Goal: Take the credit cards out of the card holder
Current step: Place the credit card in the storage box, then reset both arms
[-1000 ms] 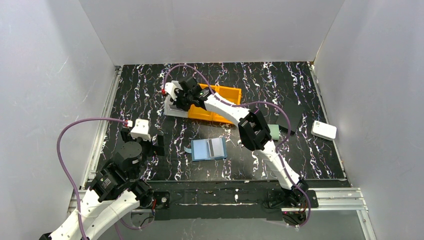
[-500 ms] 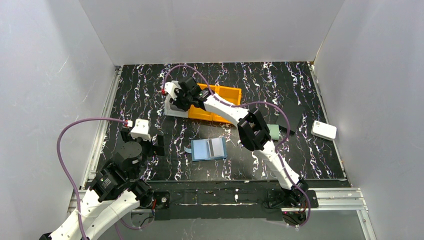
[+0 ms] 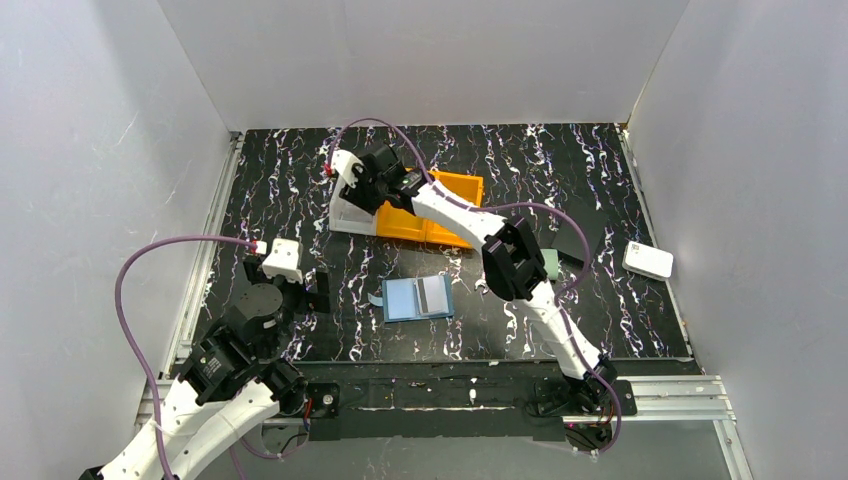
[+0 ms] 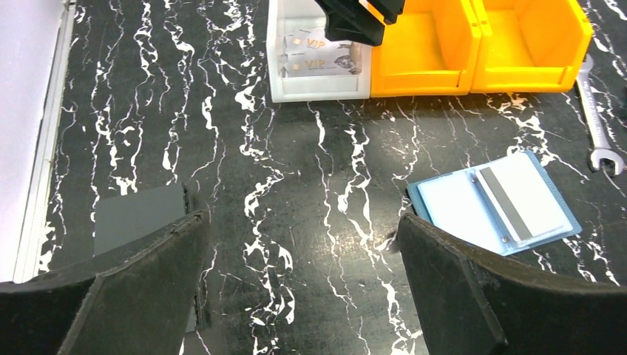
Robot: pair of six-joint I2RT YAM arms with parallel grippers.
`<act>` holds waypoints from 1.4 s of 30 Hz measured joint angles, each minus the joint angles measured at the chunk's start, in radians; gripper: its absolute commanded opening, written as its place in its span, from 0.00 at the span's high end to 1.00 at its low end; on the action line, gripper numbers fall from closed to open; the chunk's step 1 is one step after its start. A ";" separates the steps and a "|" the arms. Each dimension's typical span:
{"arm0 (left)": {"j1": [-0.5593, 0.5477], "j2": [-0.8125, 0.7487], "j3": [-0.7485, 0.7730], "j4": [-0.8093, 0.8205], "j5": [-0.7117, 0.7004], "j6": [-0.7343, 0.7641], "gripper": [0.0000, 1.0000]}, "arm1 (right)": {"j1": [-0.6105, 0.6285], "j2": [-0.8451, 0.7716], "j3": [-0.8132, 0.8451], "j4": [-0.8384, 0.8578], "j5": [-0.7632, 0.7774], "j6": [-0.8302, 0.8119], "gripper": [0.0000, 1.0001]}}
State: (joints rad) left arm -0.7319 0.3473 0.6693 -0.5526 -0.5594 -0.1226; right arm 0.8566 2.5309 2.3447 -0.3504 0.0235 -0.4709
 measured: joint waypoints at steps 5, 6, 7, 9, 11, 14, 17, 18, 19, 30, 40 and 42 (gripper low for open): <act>0.000 -0.008 -0.001 0.021 0.057 0.008 0.02 | -0.008 -0.166 -0.108 -0.071 -0.159 0.002 0.31; 0.001 -0.006 -0.002 0.024 0.069 0.008 0.02 | -0.010 -0.206 -0.136 -0.085 -0.185 0.002 0.31; 0.001 -0.003 -0.002 0.028 0.082 0.009 0.02 | -0.014 -0.262 -0.176 -0.092 -0.224 0.001 0.30; 0.002 0.010 -0.002 0.032 0.108 0.009 0.02 | -0.033 -0.402 -0.284 -0.111 -0.325 0.003 0.29; 0.002 0.025 -0.002 0.037 0.133 0.007 0.02 | -0.076 -0.545 -0.392 -0.130 -0.431 0.004 0.29; 0.003 0.035 -0.009 0.050 0.171 -0.009 0.02 | -0.180 -0.726 -0.554 -0.140 -0.552 0.003 0.29; 0.003 0.031 -0.027 0.075 0.225 -0.060 0.02 | -0.320 -0.887 -0.739 -0.188 -0.643 -0.007 0.29; 0.003 0.027 -0.043 0.093 0.254 -0.099 0.02 | -0.362 -0.925 -0.793 -0.209 -0.662 -0.014 0.29; 0.003 0.024 -0.053 0.103 0.270 -0.124 0.02 | -0.396 -0.959 -0.850 -0.233 -0.677 -0.024 0.29; 0.003 0.061 -0.202 0.230 0.465 -0.583 0.02 | -0.644 -1.432 -1.504 -0.212 -0.802 0.003 0.12; 0.003 0.122 -0.246 0.211 0.467 -0.724 0.02 | -0.846 -1.640 -1.667 0.029 -0.704 0.240 0.02; 0.003 0.140 -0.212 0.198 0.465 -0.708 0.02 | -0.864 -1.648 -1.661 0.042 -0.647 0.286 0.02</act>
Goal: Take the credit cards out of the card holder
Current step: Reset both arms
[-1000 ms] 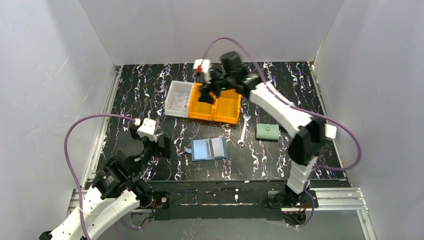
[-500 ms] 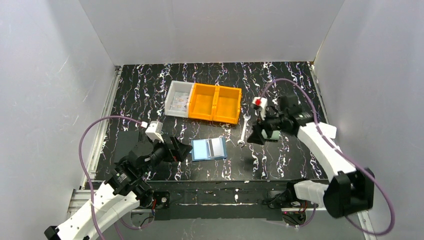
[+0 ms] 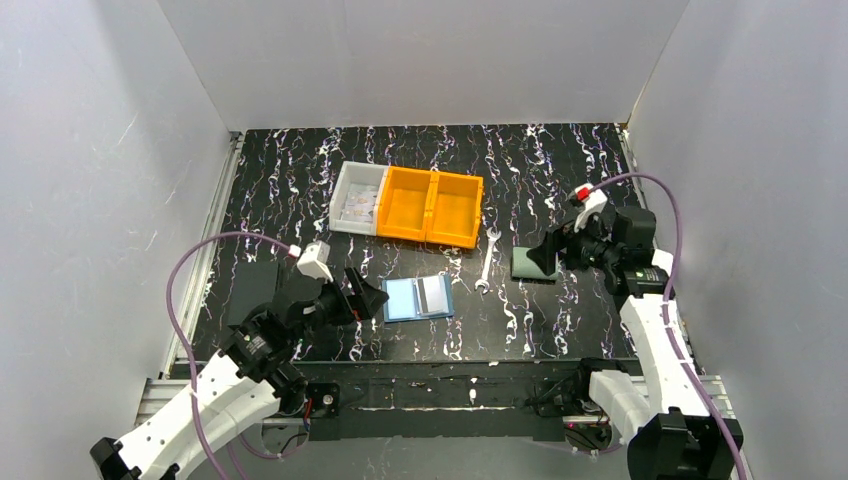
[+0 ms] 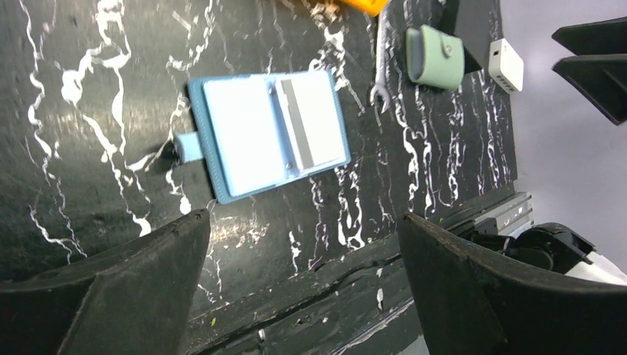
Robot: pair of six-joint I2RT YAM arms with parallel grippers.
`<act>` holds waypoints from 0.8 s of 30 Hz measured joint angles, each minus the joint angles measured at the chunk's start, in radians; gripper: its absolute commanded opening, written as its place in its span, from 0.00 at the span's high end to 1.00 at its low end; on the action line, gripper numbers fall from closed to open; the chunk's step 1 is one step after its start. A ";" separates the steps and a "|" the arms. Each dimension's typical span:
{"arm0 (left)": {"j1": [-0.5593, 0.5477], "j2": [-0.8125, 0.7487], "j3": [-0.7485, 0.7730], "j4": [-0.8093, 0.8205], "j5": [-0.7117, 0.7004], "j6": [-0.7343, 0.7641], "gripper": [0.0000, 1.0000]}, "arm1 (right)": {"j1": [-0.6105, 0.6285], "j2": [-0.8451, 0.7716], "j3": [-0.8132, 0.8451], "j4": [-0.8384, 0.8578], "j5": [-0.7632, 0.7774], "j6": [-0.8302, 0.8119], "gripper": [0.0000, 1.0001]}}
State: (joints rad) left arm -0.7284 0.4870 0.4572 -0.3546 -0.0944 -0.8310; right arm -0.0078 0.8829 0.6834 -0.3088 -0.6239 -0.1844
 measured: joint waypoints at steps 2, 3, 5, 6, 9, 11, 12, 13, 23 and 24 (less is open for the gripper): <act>0.001 0.022 0.058 -0.021 -0.008 0.031 0.02 | -0.012 -0.004 0.019 -0.005 0.070 0.044 0.02; 0.004 0.036 0.098 -0.029 -0.014 0.053 0.02 | -0.015 -0.003 0.037 -0.013 0.103 0.064 0.02; 0.017 0.066 0.187 -0.056 -0.021 0.100 0.02 | -0.016 0.003 0.096 -0.051 0.153 0.094 0.02; 0.028 0.084 0.241 -0.072 -0.022 0.126 0.02 | -0.016 0.008 0.127 -0.064 0.169 0.102 0.02; 0.066 0.138 0.408 -0.121 -0.024 0.209 0.02 | -0.017 0.043 0.280 -0.135 0.206 0.106 0.02; 0.086 0.173 0.521 -0.166 -0.024 0.264 0.02 | -0.017 0.063 0.370 -0.173 0.214 0.107 0.01; 0.092 0.189 0.567 -0.187 -0.025 0.284 0.02 | -0.017 0.072 0.416 -0.190 0.217 0.111 0.02; 0.097 0.206 0.622 -0.205 -0.024 0.306 0.02 | -0.017 0.077 0.452 -0.203 0.219 0.119 0.02; 0.101 0.237 0.840 -0.313 0.074 0.370 0.02 | -0.017 0.126 0.778 -0.355 0.343 0.296 0.02; 0.101 0.231 0.840 -0.317 0.087 0.367 0.02 | -0.017 0.127 0.787 -0.361 0.354 0.306 0.02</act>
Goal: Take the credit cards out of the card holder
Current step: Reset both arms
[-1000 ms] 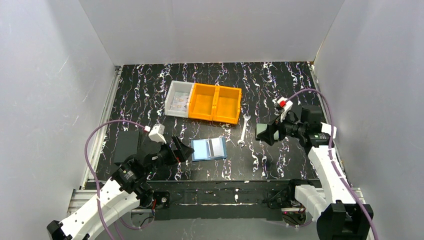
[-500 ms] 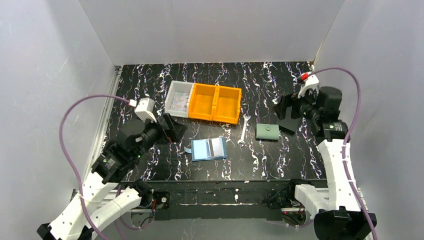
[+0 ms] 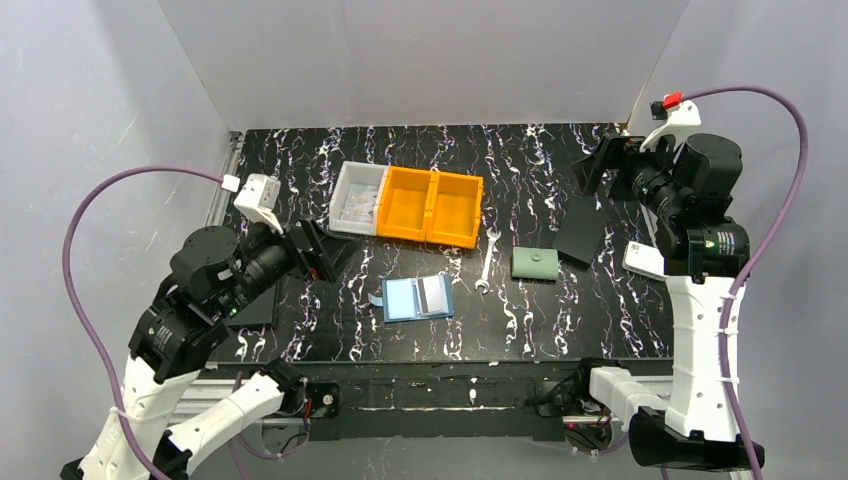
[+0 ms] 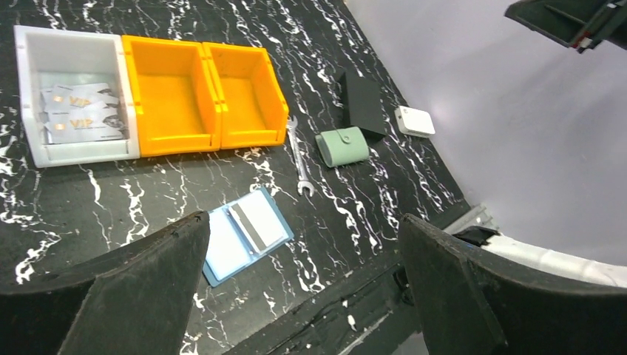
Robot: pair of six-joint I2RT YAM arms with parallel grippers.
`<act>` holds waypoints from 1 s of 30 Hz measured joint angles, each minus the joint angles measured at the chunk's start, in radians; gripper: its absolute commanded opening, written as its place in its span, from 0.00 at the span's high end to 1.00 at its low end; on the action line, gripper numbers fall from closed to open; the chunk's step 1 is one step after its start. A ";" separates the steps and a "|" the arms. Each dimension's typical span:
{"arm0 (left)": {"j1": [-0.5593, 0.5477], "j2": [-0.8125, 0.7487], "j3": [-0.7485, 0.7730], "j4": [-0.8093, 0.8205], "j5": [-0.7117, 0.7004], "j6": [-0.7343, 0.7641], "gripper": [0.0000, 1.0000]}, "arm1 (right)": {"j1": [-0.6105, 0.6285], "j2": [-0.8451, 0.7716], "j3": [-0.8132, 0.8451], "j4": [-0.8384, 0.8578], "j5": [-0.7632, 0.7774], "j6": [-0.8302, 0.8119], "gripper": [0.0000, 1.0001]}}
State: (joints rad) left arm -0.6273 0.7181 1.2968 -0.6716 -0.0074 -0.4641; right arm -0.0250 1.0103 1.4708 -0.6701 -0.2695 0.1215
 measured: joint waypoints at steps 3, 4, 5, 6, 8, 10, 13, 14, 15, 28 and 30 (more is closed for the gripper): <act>0.000 -0.026 -0.001 -0.009 0.028 -0.008 0.02 | 0.000 -0.003 0.007 -0.027 0.022 0.023 0.02; 0.000 -0.037 -0.001 -0.013 0.034 -0.010 0.02 | 0.000 -0.003 0.007 -0.035 0.024 0.029 0.02; 0.000 -0.048 -0.001 -0.016 0.038 -0.010 0.02 | -0.001 -0.003 0.007 -0.040 0.028 0.034 0.02; 0.000 -0.056 -0.001 -0.018 0.041 -0.011 0.02 | -0.003 -0.003 0.007 -0.042 0.031 0.036 0.02; 0.000 -0.073 -0.001 -0.023 0.043 -0.011 0.02 | -0.008 -0.005 0.007 -0.044 0.032 0.036 0.02; 0.000 -0.084 -0.005 -0.026 0.042 -0.011 0.02 | -0.014 -0.007 0.012 -0.050 0.032 0.034 0.02; 0.000 -0.094 -0.016 -0.032 0.041 -0.010 0.02 | -0.019 -0.012 0.022 -0.056 0.027 0.032 0.02; 0.000 -0.096 -0.021 -0.034 0.040 -0.010 0.02 | -0.019 -0.014 0.024 -0.057 0.026 0.032 0.02; 0.000 -0.097 -0.028 -0.034 0.040 -0.009 0.02 | -0.021 -0.018 0.024 -0.058 0.023 0.032 0.02; 0.000 -0.095 -0.101 -0.017 0.040 -0.008 0.02 | -0.027 -0.023 0.023 -0.063 0.005 0.031 0.02; 0.000 -0.092 -0.108 -0.010 0.042 -0.008 0.02 | -0.027 -0.023 0.019 -0.062 0.003 0.032 0.02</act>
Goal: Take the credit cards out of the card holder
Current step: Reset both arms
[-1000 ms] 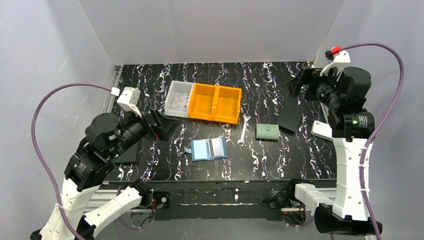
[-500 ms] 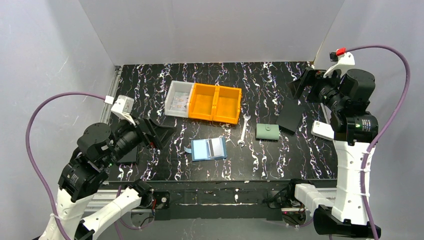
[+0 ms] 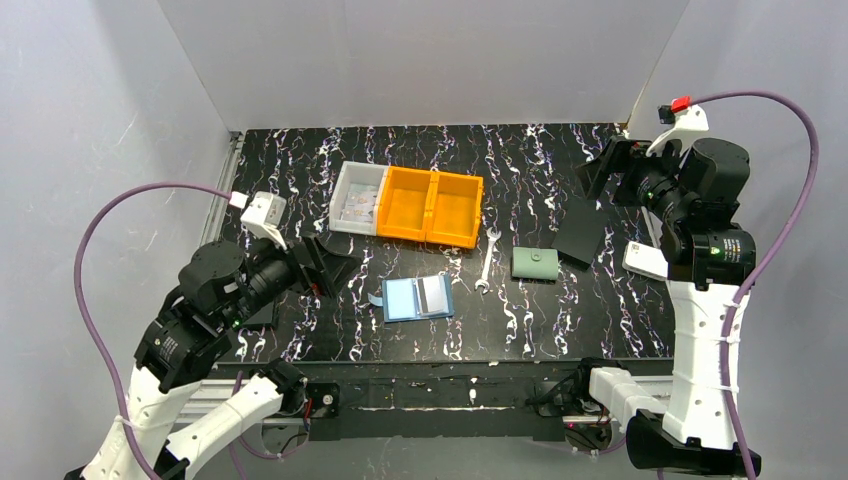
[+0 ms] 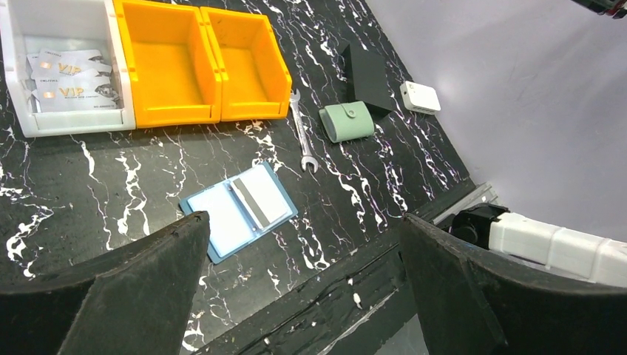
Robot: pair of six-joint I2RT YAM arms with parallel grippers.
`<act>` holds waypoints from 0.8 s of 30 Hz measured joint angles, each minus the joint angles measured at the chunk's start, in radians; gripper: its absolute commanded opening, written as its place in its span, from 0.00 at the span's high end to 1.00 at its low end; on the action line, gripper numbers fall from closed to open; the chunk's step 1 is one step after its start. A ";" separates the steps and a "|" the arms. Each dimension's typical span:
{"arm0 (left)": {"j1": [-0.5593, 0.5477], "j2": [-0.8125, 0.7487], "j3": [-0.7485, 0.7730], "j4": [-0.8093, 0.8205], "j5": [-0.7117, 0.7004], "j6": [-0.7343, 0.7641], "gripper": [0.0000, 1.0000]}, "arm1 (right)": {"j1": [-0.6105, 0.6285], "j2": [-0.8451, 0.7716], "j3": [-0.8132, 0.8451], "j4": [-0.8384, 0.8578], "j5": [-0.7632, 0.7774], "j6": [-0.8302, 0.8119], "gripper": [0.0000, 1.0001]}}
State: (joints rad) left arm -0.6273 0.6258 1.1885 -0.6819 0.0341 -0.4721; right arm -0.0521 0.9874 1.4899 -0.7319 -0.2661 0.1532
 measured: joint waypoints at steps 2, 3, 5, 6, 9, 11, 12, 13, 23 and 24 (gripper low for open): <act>0.000 0.002 -0.013 0.006 0.000 0.001 0.02 | 0.000 0.002 0.000 0.000 -0.002 0.000 0.02; 0.000 0.002 -0.020 0.010 0.000 0.001 0.02 | -0.001 0.002 0.000 0.001 -0.002 0.000 0.02; 0.000 -0.002 -0.040 0.026 0.000 0.001 0.02 | -0.007 0.002 0.000 0.000 -0.002 0.000 0.02; 0.000 -0.005 -0.047 0.031 0.000 0.001 0.02 | -0.011 0.002 0.000 0.000 -0.003 0.000 0.02; 0.000 -0.008 -0.047 0.030 0.000 0.008 0.02 | -0.025 0.001 -0.001 0.000 -0.024 0.002 0.02; 0.000 -0.014 -0.054 0.030 0.001 0.011 0.02 | -0.040 0.000 -0.001 0.000 -0.043 0.002 0.02; 0.000 -0.018 -0.058 0.030 0.001 0.013 0.02 | -0.041 0.000 -0.001 0.000 -0.046 0.002 0.02; 0.000 -0.021 -0.066 0.030 0.003 0.020 0.02 | -0.042 0.000 -0.002 0.000 -0.051 0.002 0.02; 0.000 -0.016 -0.138 0.061 0.058 0.040 0.02 | -0.043 -0.013 -0.042 0.005 -0.034 -0.001 0.02; 0.000 -0.016 -0.138 0.062 0.059 0.040 0.02 | -0.044 -0.012 -0.042 0.005 -0.030 -0.003 0.02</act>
State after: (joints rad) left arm -0.6273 0.6098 1.0504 -0.6201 0.0933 -0.4324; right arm -0.0959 0.9752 1.4483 -0.7269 -0.2962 0.1505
